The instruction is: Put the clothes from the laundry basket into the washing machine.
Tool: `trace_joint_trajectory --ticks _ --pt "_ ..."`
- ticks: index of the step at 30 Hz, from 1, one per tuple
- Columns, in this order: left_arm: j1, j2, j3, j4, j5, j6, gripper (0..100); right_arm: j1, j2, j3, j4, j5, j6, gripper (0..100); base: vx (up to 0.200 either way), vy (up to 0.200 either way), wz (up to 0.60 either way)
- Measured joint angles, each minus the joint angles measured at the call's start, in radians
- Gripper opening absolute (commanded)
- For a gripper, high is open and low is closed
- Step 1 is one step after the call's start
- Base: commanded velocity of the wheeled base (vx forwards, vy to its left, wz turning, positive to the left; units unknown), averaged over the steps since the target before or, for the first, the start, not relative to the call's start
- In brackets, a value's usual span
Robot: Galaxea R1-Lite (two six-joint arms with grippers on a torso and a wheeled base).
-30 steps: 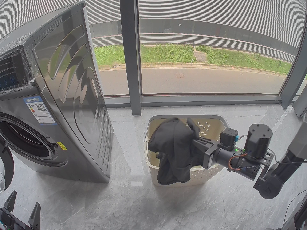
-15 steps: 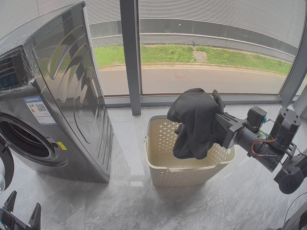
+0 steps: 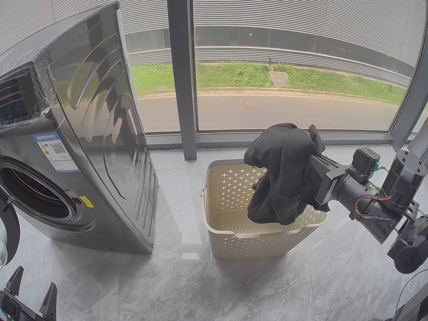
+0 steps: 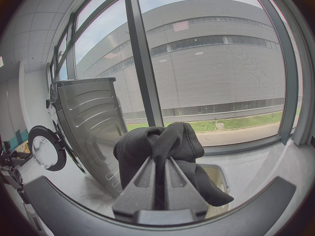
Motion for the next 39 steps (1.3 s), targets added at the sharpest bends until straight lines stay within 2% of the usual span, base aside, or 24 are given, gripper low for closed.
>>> trace_joint_trajectory --ticks 4,10,15,39 --pt "0.000 0.000 0.000 0.000 0.001 -0.004 100 0.013 -0.004 0.008 -0.002 0.001 0.005 0 0.000 0.000 0.00" --pt "0.000 0.000 0.000 0.003 0.001 0.006 100 0.025 -0.004 0.012 -0.013 0.008 0.021 0 0.000 0.200 0.00" --pt "0.001 0.000 0.000 0.002 -0.002 -0.001 100 0.033 -0.003 0.015 -0.013 0.008 0.024 0 0.000 0.200 0.00" --pt "-0.002 0.000 0.000 0.008 -0.003 -0.002 100 0.078 -0.001 0.021 -0.015 0.013 0.039 0 0.000 0.200 0.00"
